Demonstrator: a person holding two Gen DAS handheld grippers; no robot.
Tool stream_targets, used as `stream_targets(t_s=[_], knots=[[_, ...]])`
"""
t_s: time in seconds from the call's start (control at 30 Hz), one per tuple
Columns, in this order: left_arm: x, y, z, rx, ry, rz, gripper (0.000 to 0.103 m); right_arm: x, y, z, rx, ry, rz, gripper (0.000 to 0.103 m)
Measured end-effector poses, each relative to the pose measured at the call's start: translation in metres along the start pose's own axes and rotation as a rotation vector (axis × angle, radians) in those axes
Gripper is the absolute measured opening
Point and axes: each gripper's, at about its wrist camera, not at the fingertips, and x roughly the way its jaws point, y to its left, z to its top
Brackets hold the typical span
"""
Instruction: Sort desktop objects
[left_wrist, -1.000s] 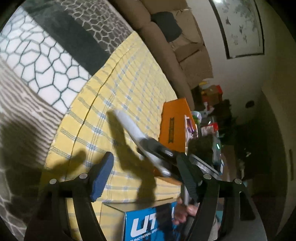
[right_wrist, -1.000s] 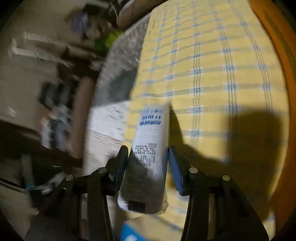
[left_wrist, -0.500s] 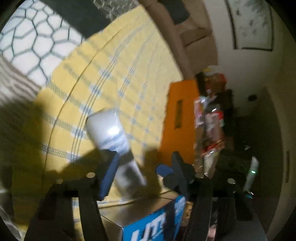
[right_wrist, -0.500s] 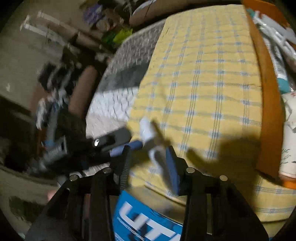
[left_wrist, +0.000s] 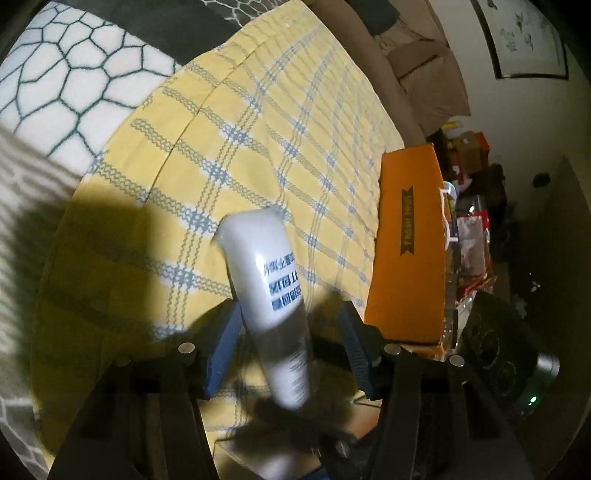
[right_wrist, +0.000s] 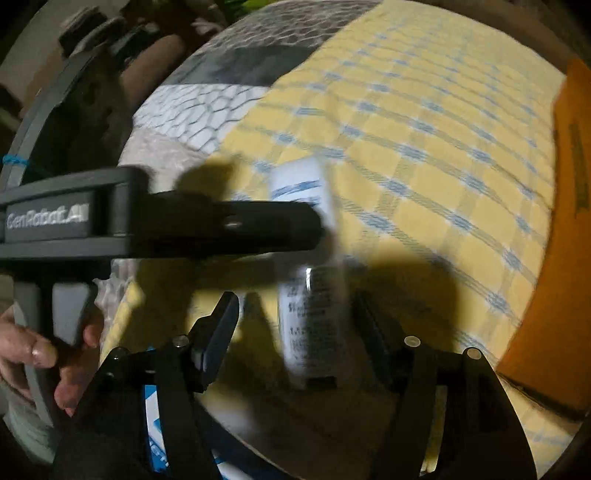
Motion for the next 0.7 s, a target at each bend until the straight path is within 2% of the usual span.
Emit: stream_targets(t_s=[0.07, 0.1, 0.17, 0.2, 0.23, 0.3, 0.37, 0.47, 0.6, 0.7], knots=[[0.000, 0.002, 0.002, -0.021, 0.008, -0.036, 0.062, -0.002, -0.014, -0.004, 0.085, -0.036, 0.254, 0.058], [0.001, 0.004, 0.003, -0.038, 0.025, -0.071, 0.062, -0.004, -0.020, -0.004, 0.117, -0.059, 0.334, 0.058], [0.006, 0.010, 0.003, -0.095, 0.069, -0.191, 0.057, -0.009, -0.028, -0.005, 0.159, -0.097, 0.382, 0.058], [0.009, 0.008, 0.002, -0.098, 0.085, -0.223, 0.042, -0.014, -0.032, -0.004, 0.170, -0.126, 0.412, 0.058], [0.008, 0.003, 0.000, -0.078, 0.073, -0.204, 0.034, -0.018, -0.034, -0.004, 0.180, -0.143, 0.418, 0.057], [0.004, -0.005, -0.002, -0.050, 0.047, -0.193, 0.029, -0.028, -0.030, -0.005, 0.153, -0.163, 0.384, 0.055], [-0.001, -0.009, -0.003, -0.042, 0.012, -0.172, 0.017, -0.033, -0.027, -0.008, 0.148, -0.175, 0.367, 0.054], [-0.008, -0.023, -0.005, 0.008, -0.021, -0.175, 0.016, -0.050, -0.023, -0.014, 0.146, -0.217, 0.339, 0.054], [-0.024, -0.036, -0.010, 0.054, -0.053, -0.218, 0.016, -0.081, -0.027, -0.029, 0.183, -0.276, 0.326, 0.058], [-0.045, -0.052, -0.012, 0.131, -0.118, -0.185, 0.017, -0.109, -0.033, -0.042, 0.235, -0.339, 0.262, 0.067]])
